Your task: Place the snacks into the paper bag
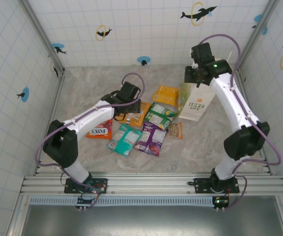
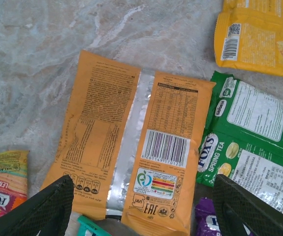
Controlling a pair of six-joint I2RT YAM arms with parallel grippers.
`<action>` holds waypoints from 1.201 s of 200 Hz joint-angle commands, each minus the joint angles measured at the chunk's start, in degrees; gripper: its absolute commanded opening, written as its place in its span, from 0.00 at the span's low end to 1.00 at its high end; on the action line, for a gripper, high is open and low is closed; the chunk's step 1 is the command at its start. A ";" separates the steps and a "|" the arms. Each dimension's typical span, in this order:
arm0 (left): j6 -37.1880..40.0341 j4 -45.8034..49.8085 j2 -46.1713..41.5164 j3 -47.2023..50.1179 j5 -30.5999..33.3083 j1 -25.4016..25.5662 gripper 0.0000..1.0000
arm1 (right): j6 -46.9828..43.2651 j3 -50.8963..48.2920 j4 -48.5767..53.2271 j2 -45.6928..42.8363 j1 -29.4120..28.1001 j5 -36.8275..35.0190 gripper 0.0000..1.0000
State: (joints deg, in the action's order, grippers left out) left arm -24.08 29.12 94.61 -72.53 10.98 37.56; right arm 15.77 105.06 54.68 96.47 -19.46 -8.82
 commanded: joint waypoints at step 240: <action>-7.34 -4.41 -8.72 10.33 -10.98 -0.03 0.75 | 3.31 -31.10 -6.54 -24.73 -8.50 -1.66 0.00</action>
State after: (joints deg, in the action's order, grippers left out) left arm -30.33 24.99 87.94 -62.85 0.51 37.56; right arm 17.28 75.75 50.17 73.36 -27.38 -10.24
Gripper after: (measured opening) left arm 0.751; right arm 0.054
